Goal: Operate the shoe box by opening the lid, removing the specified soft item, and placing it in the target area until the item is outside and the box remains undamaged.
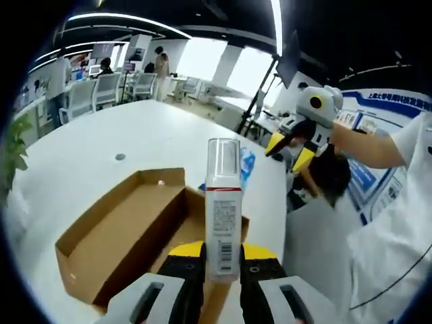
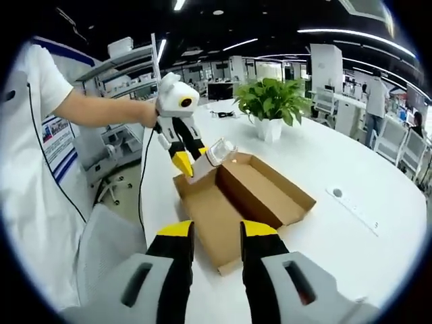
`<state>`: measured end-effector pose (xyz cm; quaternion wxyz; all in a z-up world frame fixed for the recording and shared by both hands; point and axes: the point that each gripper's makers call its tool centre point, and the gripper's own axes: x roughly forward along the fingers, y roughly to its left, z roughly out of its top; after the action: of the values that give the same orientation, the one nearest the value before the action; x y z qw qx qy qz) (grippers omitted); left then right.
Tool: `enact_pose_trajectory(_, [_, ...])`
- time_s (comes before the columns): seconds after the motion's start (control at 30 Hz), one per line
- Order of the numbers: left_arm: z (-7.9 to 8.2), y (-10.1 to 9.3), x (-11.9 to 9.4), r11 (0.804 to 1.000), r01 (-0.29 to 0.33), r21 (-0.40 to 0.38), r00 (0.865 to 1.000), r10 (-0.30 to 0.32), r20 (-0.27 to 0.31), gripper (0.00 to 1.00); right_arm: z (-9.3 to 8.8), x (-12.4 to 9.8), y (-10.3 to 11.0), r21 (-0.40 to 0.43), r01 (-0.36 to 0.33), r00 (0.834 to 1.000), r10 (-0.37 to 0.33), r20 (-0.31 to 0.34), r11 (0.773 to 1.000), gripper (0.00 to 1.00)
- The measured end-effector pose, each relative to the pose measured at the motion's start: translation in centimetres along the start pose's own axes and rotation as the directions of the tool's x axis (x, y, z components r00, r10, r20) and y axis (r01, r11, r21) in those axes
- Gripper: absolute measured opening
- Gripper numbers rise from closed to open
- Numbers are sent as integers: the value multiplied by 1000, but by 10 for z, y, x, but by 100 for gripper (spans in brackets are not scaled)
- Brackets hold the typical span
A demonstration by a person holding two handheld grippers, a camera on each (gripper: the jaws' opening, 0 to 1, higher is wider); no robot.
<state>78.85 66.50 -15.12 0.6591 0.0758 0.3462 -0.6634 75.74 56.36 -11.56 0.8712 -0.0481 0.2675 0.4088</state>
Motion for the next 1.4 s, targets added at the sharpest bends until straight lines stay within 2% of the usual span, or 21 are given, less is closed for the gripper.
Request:
enact_pose_trajectory(0.1, [14,-14,5,1000,5,2,999,-5,52,18,5,-8,-2,16,12,999,-13,35,1000,25])
enact_pose_trajectory(0.23, [29,-19,6,1000,21,0,995,-21,101,18,13,-19,-2,46,24,995,-28,91,999,26])
enact_pose_trajectory(0.3, [38,-30,11,1000,31,4,991,-31,128,18,17,-23,-4,60,25,992,-32,118,998,26])
enact_pose_trajectory(0.37, [47,-41,16,999,44,6,987,-45,153,18,25,-28,-7,89,28,985,-42,166,996,26])
enact_pose_trajectory(0.43, [55,-43,19,998,55,9,983,-56,172,18,34,-33,-9,122,20,975,-47,219,992,26])
enact_pose_trajectory(0.47, [59,-51,24,998,62,14,981,-63,182,18,39,-37,-11,140,17,968,-51,247,990,26])
enact_pose_trajectory(0.6, [72,-66,34,996,83,22,974,-86,211,18,51,-49,-15,179,0,947,-58,317,984,27])
enact_pose_trajectory(0.7, [83,-71,38,995,98,35,963,-103,247,18,55,-55,-16,199,-15,938,-56,343,980,31])
enact_pose_trajectory(0.73, [88,-73,38,993,114,35,956,-120,269,18,57,-57,-16,200,-17,935,-55,351,980,32])
enact_pose_trajectory(0.87, [97,-75,42,991,128,39,943,-134,303,18,63,-61,-10,193,-12,924,-63,376,981,33])
enact_pose_trajectory(0.93, [102,-75,45,990,131,48,937,-139,319,18,69,-65,-11,203,15,907,-98,409,979,33])
enact_pose_trajectory(1.1, [111,-80,52,987,145,66,924,-159,347,18,75,-69,-17,240,46,881,-153,447,970,35])
enact_pose_trajectory(1.2, [117,-84,58,985,156,71,917,-172,361,18,76,-68,-18,237,54,877,-160,453,970,34])
enact_pose_trajectory(1.4, [121,-85,71,982,170,85,913,-189,360,18,77,-68,-17,248,47,871,-161,464,968,32])
